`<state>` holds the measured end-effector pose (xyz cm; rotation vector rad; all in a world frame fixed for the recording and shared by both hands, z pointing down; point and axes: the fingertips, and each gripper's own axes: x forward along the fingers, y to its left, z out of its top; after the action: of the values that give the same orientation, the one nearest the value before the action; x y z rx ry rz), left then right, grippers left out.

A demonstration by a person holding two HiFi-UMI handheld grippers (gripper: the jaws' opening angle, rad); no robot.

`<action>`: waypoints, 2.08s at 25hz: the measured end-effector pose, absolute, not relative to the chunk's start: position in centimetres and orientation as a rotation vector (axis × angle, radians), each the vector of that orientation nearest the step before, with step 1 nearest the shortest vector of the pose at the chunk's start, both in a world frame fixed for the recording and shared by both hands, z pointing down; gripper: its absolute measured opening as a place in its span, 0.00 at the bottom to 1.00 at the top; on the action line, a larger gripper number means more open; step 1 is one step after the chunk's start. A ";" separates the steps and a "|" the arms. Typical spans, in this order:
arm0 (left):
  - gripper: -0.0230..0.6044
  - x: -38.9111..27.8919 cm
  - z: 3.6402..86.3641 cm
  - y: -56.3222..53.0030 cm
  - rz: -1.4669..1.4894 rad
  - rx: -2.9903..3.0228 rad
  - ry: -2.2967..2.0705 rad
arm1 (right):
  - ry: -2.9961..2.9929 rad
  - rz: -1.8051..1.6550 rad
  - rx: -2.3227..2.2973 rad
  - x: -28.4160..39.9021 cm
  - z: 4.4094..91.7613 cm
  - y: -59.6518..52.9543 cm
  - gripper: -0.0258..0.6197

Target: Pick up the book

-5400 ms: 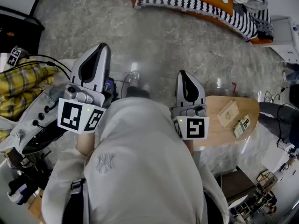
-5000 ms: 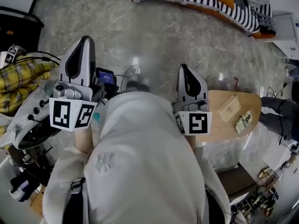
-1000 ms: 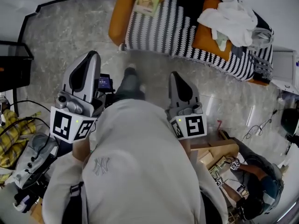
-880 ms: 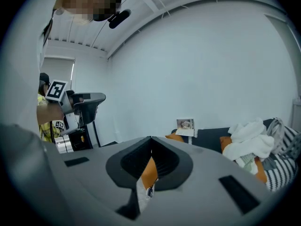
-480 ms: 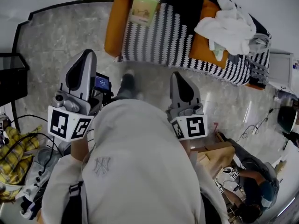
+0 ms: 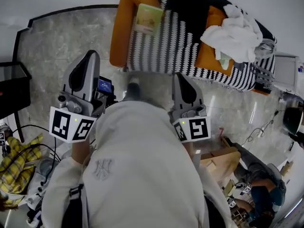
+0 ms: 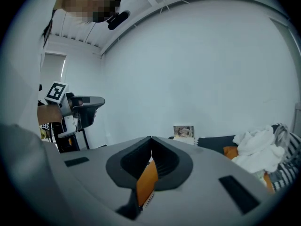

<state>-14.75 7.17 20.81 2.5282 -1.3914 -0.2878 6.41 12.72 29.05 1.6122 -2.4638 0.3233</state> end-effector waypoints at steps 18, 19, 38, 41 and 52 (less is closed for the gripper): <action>0.05 -10.4 23.5 1.5 -0.194 2.490 -1.309 | -2.417 0.451 1.633 9.4 31.8 8.9 0.07; 0.05 -10.1 23.3 0.9 -0.199 2.486 -1.326 | -2.428 0.449 1.623 9.6 31.7 8.1 0.07; 0.05 -7.9 21.4 -7.6 -0.258 2.390 -1.605 | -2.571 0.387 1.428 14.1 30.7 -4.9 0.07; 0.05 -8.5 21.5 -8.0 -0.255 2.346 -1.669 | -2.592 0.388 1.380 14.0 30.7 -5.8 0.07; 0.05 -8.9 21.7 -8.2 -0.237 2.266 -1.755 | -2.608 0.439 1.292 14.4 31.4 -7.4 0.07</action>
<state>-8.91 -8.19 21.68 2.2655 -1.7545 -0.2373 14.42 -7.42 31.44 1.2923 -2.6079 0.4388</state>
